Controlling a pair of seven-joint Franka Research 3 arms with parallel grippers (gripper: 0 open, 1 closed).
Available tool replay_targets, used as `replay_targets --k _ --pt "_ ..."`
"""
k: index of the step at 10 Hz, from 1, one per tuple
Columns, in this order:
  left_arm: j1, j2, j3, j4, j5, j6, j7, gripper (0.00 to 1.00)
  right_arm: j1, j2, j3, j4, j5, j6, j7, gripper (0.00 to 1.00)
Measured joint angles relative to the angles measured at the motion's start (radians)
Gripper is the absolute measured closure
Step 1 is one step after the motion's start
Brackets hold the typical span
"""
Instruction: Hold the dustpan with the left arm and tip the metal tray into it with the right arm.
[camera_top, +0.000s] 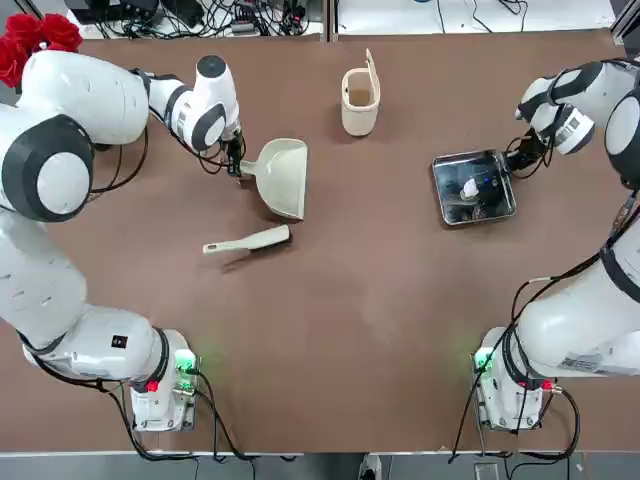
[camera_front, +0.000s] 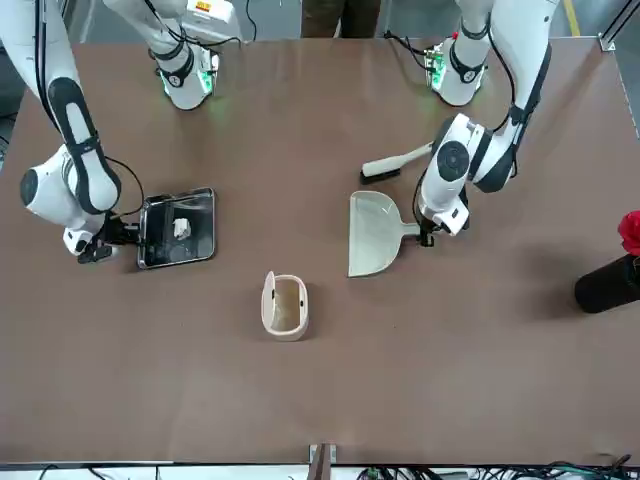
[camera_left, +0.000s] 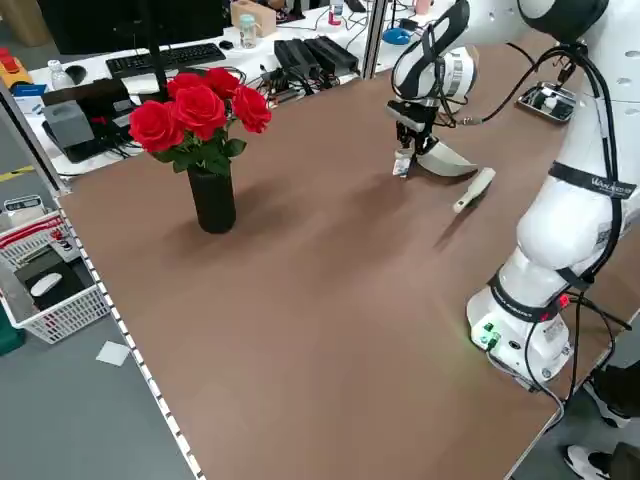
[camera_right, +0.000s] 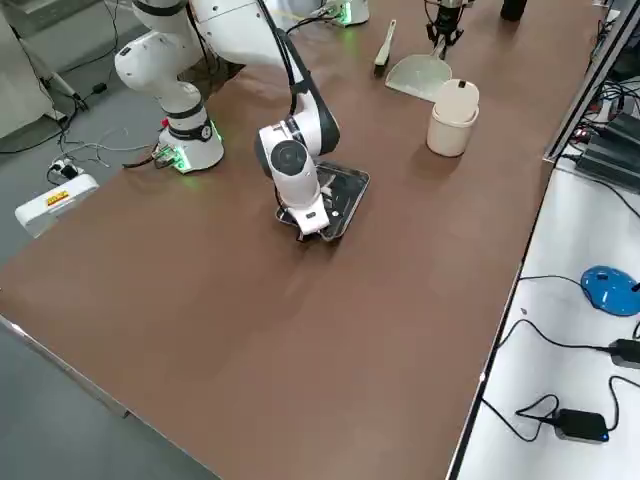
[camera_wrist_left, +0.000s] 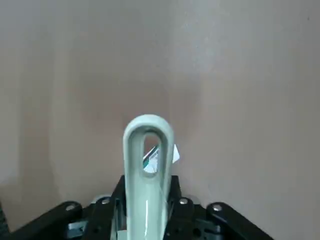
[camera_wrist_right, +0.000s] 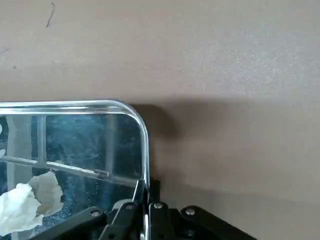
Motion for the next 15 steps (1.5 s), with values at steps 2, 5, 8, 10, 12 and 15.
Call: replay_targets --k 2,5,8,10,12,15 --pt "0.001 0.0 0.0 0.001 0.001 0.002 0.0 0.67 0.0 0.0 -0.002 0.004 0.001 -0.017 0.0 0.96" --pt "0.001 0.0 0.0 0.002 0.003 0.002 0.0 0.67 0.0 -0.002 -0.003 0.025 0.004 -0.101 0.004 0.96" --pt "0.001 -0.001 0.0 0.019 0.006 0.002 0.0 0.67 0.0 -0.02 -0.004 0.058 0.005 -0.191 0.025 0.96" --pt "0.002 -0.007 0.0 0.028 0.006 0.0 0.0 0.67 0.0 -0.039 -0.006 0.084 0.005 -0.259 0.049 0.96" --pt "0.001 -0.012 -0.006 0.041 0.006 -0.02 0.0 0.67 0.0 -0.045 -0.015 0.13 0.005 -0.335 0.059 0.96" --pt "0.001 -0.014 -0.082 0.099 0.006 -0.113 -0.022 0.67 -0.001 -0.063 -0.027 0.181 0.004 -0.418 0.073 0.96"
